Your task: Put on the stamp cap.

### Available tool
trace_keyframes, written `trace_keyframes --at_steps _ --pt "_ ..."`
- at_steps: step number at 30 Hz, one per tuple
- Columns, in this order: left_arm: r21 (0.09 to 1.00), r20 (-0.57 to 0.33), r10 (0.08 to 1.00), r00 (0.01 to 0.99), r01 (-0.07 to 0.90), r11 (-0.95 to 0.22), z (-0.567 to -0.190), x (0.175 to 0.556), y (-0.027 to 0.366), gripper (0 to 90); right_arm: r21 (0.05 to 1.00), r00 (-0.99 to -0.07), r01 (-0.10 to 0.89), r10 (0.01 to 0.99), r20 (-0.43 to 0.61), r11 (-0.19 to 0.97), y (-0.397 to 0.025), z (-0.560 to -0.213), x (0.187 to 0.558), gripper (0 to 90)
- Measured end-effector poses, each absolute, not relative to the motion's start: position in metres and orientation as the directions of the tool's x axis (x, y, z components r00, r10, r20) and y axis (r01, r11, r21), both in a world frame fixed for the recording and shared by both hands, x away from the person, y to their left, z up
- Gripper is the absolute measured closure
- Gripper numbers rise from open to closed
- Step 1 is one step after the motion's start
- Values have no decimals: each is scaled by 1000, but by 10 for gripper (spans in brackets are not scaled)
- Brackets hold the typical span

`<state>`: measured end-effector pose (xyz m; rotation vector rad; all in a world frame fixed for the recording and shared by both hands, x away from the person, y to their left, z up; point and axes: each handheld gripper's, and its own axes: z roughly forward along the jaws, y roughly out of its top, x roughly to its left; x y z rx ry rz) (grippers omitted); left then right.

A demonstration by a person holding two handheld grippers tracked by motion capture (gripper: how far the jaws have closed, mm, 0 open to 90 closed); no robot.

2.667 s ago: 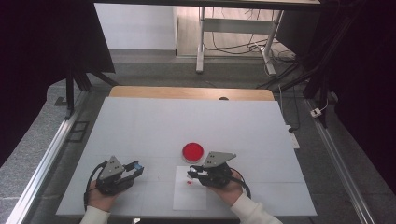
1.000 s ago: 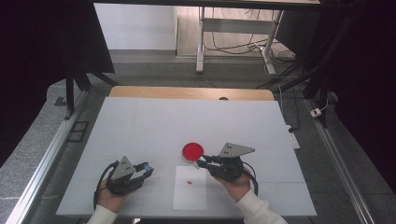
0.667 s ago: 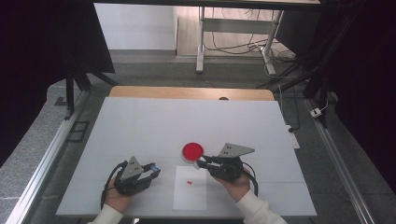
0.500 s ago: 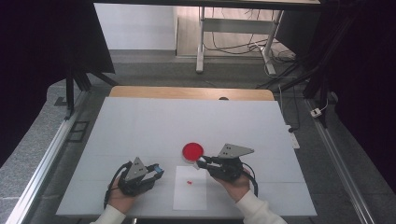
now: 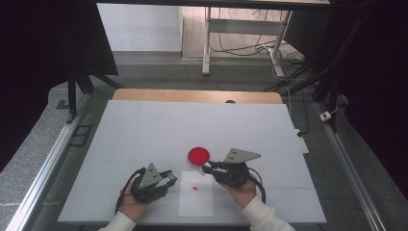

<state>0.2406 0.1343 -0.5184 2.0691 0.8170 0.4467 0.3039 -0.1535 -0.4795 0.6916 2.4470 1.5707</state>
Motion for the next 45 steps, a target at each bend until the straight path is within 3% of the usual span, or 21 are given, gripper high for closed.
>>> trace_keyframes --at_steps 45 --pt "816 45 624 780 331 -473 -518 254 85 645 911 -859 297 497 125 285 -158 -474 296 751"
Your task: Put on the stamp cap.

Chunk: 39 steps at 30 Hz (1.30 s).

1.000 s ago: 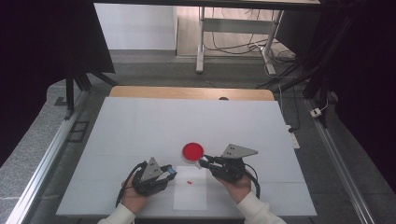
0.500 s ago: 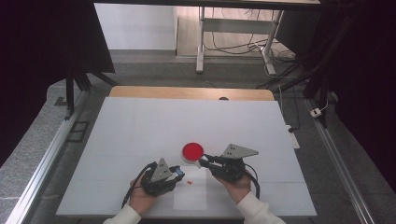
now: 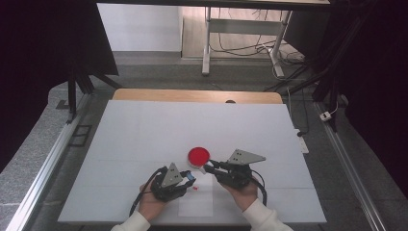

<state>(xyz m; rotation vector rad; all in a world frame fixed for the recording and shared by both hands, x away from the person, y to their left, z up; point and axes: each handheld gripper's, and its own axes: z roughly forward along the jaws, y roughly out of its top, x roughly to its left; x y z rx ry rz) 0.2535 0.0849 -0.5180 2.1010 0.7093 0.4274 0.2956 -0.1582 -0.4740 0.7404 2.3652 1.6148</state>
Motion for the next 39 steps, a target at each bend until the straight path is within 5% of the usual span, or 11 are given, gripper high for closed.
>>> trace_keyframes --at_steps 39 --pt "815 76 615 785 306 -491 -521 262 59 645 900 -820 362 543 183 243 -150 -477 288 750"
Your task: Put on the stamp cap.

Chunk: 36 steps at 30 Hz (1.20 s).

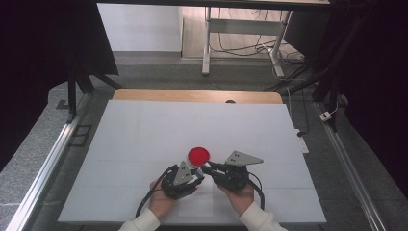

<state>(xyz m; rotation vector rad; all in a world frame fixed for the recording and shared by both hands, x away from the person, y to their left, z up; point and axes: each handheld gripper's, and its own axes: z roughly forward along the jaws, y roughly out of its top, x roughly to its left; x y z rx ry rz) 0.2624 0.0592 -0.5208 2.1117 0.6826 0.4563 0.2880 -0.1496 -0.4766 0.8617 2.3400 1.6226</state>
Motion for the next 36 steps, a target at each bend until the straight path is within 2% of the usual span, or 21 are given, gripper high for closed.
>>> trace_keyframes --at_steps 28,36 --pt "813 97 621 778 298 -501 -521 261 57 646 885 -784 416 576 231 211 -148 -483 286 749" --pt "814 112 624 773 289 -504 -522 260 56 647 873 -765 454 579 281 177 -150 -484 288 749"
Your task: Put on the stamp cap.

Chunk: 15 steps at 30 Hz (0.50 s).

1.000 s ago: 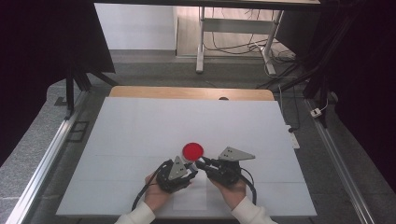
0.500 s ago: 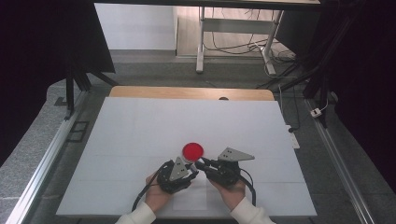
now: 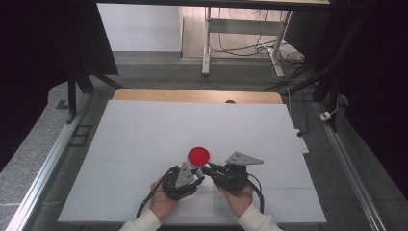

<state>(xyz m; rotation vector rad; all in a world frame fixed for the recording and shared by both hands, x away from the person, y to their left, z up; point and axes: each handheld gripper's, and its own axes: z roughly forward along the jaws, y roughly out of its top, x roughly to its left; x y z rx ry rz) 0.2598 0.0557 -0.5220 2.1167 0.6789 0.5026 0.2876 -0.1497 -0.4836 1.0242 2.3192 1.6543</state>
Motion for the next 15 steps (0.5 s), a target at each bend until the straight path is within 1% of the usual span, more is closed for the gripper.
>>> trace_keyframes --at_steps 7,15 --pt "811 123 623 773 283 -512 -522 259 55 647 855 -738 496 591 325 150 -150 -484 288 748" --pt "810 135 625 769 278 -517 -523 259 54 647 849 -724 508 606 330 145 -149 -484 287 748"
